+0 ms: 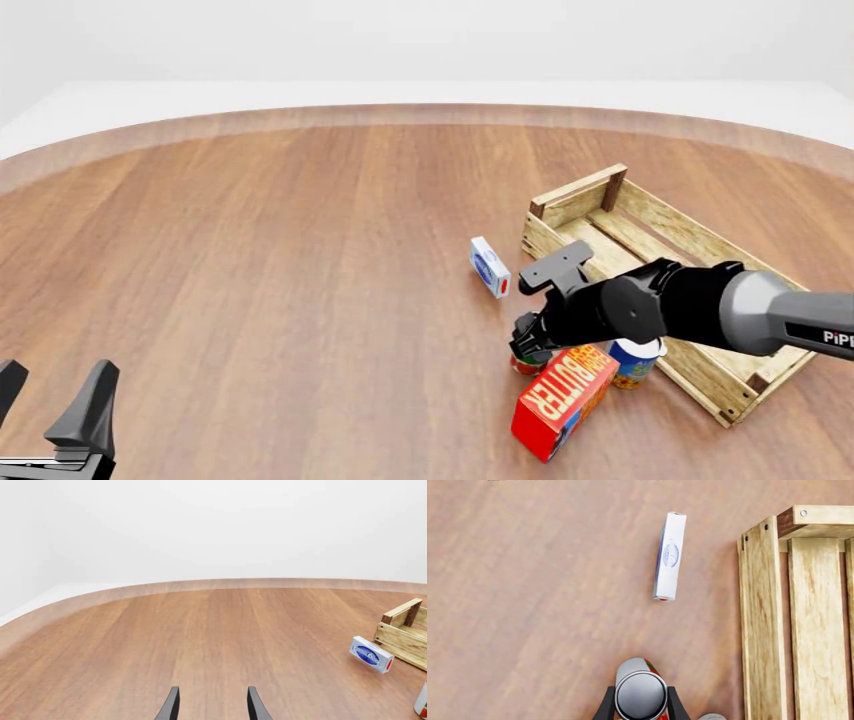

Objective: Pick up the tomato sauce, and put it in the wooden tray.

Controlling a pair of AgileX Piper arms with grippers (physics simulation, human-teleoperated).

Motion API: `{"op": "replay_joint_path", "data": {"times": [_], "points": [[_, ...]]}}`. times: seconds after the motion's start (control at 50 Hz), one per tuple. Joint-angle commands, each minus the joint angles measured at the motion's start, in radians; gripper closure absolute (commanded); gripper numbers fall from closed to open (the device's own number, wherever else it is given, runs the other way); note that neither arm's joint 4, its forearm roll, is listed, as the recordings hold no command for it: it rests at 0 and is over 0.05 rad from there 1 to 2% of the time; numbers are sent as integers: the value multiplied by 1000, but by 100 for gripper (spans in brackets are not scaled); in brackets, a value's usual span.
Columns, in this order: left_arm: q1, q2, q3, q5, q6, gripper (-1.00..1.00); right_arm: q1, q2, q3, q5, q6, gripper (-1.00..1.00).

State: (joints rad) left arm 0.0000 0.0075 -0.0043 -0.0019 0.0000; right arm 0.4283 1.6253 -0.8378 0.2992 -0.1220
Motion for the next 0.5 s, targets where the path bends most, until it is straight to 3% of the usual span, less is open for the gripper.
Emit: {"op": "replay_joint_path", "data": {"times": [0.02,0.28,0.32,0.5], "points": [[0,0,0,0,0,-100,1,-17,-16,17,10,100],[0,0,0,0,0,-100,-40,-175,-156,204,-99,100],[0,0,0,0,0,-100,-37,-188,-182,231,-94,100],[0,0,0,0,0,-100,-142,-263,-331,354,-200,100]]}}
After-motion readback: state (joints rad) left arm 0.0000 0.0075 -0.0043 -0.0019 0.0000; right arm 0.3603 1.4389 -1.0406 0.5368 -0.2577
